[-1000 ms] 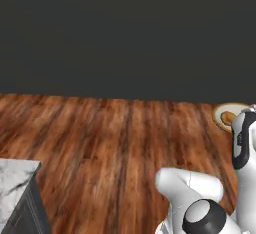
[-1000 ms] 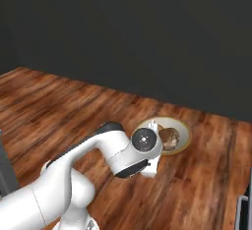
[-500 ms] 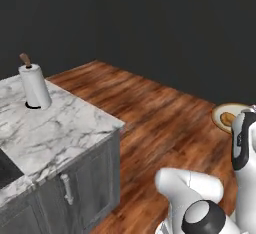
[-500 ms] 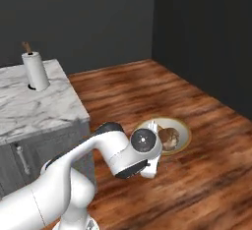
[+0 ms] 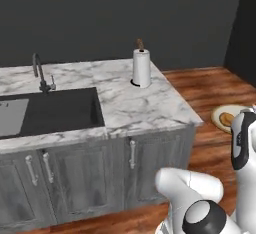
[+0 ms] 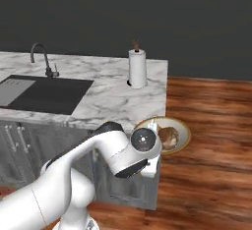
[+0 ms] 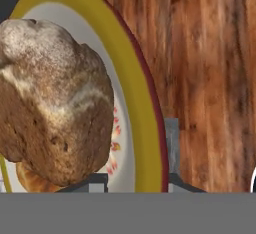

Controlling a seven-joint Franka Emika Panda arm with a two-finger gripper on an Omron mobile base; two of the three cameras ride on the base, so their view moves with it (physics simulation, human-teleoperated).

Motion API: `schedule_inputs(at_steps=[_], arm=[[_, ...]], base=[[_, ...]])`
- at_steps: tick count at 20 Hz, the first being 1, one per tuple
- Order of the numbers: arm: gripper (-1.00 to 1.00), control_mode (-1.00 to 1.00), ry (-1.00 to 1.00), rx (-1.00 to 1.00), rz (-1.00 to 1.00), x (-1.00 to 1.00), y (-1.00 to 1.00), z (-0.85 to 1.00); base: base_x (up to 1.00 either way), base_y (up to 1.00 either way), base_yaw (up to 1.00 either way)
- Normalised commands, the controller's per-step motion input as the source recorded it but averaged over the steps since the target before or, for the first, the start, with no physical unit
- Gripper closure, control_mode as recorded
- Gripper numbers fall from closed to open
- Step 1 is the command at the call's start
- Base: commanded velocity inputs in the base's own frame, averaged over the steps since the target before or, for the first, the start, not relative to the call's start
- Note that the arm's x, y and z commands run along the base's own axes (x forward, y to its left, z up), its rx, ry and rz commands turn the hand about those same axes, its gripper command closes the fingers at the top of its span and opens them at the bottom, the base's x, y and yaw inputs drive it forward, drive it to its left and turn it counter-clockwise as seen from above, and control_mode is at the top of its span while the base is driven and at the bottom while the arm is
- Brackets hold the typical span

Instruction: Pick up the heated bread from the toaster oven and place it in the bowl. Then move the bread bowl to the dining counter.

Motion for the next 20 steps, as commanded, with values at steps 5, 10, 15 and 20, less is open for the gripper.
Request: schedule_inputs(at_steps=[5, 10, 15, 20], arm=[[1.00, 1.00, 0.00, 0.00, 0.00, 0.00, 0.00, 0.00], [1.00, 1.00, 0.00, 0.00, 0.00, 0.00, 0.00, 0.00], [1.00, 1.00, 0.00, 0.00, 0.00, 0.00, 0.00, 0.00], [1.00, -1.00, 0.05, 0.01, 0.12, 0.37, 0.13, 0.00]], base=[[0.54, 0.00, 0.70], [0.75, 0.04, 0.30], [0.61, 0.00, 0.01], [0.00, 0.00, 0.00]])
